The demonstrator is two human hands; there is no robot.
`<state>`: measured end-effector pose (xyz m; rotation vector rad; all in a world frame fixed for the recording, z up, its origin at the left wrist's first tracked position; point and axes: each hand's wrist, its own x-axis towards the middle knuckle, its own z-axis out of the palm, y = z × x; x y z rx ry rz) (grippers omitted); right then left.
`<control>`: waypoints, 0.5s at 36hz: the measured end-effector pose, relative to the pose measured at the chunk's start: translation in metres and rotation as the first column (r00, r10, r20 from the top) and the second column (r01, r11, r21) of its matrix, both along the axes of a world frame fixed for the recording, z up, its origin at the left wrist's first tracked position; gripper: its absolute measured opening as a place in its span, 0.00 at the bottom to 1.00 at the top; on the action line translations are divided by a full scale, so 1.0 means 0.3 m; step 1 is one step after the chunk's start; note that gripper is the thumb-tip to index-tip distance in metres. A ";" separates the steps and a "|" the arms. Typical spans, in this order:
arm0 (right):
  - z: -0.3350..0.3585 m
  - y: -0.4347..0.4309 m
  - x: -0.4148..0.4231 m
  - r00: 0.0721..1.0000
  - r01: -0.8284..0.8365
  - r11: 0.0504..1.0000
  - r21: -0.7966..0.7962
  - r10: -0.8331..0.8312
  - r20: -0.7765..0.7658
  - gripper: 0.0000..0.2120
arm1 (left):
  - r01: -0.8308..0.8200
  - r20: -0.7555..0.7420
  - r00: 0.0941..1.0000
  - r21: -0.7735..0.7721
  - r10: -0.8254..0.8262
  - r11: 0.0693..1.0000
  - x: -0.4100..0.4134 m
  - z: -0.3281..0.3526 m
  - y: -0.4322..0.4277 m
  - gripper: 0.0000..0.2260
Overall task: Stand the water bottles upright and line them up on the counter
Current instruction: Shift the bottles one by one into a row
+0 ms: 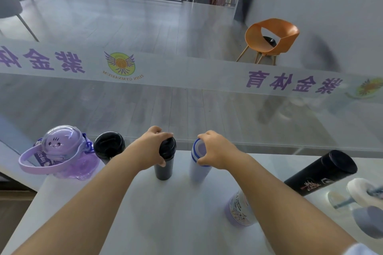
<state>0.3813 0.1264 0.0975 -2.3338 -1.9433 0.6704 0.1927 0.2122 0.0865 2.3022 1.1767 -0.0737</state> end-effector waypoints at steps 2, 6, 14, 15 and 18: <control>0.002 0.005 0.003 1.000 -0.004 1.000 -0.011 0.004 0.009 0.31 | -0.008 0.003 1.000 -0.005 0.008 1.000 -0.003 -0.005 -0.002 0.37; 0.007 0.007 0.008 1.000 -0.008 0.999 -0.032 0.008 0.016 0.33 | -0.005 0.017 1.000 -0.009 0.005 1.000 -0.007 -0.008 -0.007 0.37; 0.017 -0.004 0.002 0.999 -0.028 0.998 -0.060 0.029 0.022 0.37 | -0.009 0.003 1.000 0.017 0.009 1.000 -0.005 0.006 -0.014 0.34; 0.026 -0.006 0.002 0.999 -0.033 0.998 -0.060 0.035 0.023 0.37 | -0.010 -0.003 1.000 0.027 0.011 1.000 -0.005 0.012 -0.015 0.34; 0.064 -0.014 0.006 0.999 -0.042 0.999 -0.017 0.043 0.026 0.37 | -0.019 -0.010 1.000 0.072 0.020 0.997 -0.008 0.037 -0.024 0.32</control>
